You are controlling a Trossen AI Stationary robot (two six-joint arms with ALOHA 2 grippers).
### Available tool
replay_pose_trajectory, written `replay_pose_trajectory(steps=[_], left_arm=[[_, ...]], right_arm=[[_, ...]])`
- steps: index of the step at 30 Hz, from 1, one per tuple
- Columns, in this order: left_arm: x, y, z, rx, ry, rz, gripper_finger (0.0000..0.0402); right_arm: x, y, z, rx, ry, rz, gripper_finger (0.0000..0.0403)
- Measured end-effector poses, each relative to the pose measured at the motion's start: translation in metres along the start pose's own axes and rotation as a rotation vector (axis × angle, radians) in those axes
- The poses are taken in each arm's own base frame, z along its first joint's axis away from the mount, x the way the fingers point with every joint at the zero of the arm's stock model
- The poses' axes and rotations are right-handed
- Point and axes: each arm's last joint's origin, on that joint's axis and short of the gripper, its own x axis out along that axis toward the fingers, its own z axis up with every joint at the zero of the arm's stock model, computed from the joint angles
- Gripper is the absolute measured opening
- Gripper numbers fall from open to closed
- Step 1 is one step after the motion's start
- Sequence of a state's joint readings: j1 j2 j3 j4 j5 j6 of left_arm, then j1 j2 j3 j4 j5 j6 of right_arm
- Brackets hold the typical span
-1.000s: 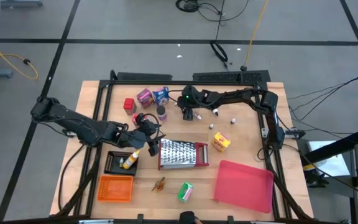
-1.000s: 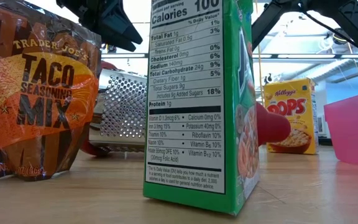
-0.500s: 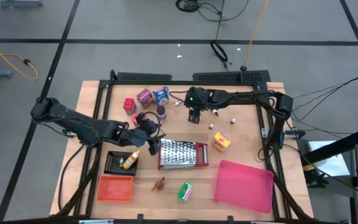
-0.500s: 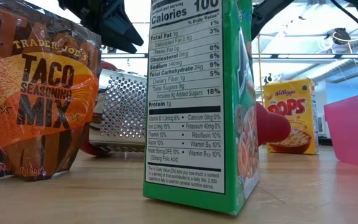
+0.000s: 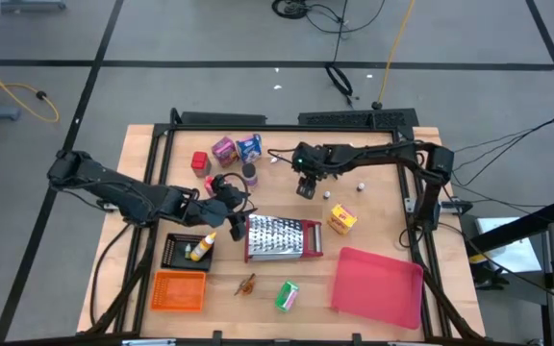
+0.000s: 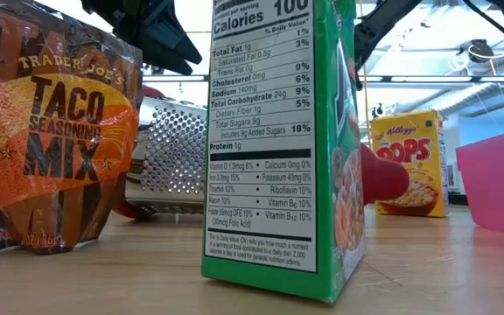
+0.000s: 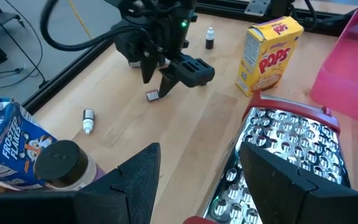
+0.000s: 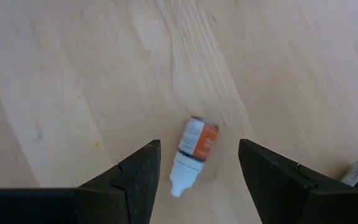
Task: Pick & Place Kitchen Items
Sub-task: Put the small orange food coloring bottle into the black bin
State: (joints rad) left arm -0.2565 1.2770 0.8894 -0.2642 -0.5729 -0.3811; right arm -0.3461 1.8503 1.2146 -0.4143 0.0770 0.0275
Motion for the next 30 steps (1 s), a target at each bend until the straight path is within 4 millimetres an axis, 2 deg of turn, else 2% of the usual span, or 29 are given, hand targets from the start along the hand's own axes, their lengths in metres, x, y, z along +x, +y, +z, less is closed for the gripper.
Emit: replay_pose_trajectory(steps=[13,17,23,26,30], left_arm=[[0.0,0.0,0.001,-0.005,-0.005,-0.002,0.0225],[0.0,0.0,0.001,-0.005,-0.006,-0.002,0.0225],[0.0,0.0,0.001,-0.018,-0.007,-0.001,0.0225],[0.0,0.0,0.001,-0.018,-0.007,-0.001,0.0225],[0.0,-0.001,0.003,-0.017,-0.029,-0.008,0.0225]], right_arm=[[0.017,0.001,-0.02,0.026,-0.053,0.002,0.0204],[0.018,0.0,-0.023,0.044,-0.046,0.002,0.0168],[0.018,0.001,-0.022,0.045,-0.06,0.005,0.0063],[0.015,0.002,-0.02,0.042,-0.079,0.006,0.0057],[-0.005,0.007,-0.011,0.034,-0.159,0.015,0.0057]])
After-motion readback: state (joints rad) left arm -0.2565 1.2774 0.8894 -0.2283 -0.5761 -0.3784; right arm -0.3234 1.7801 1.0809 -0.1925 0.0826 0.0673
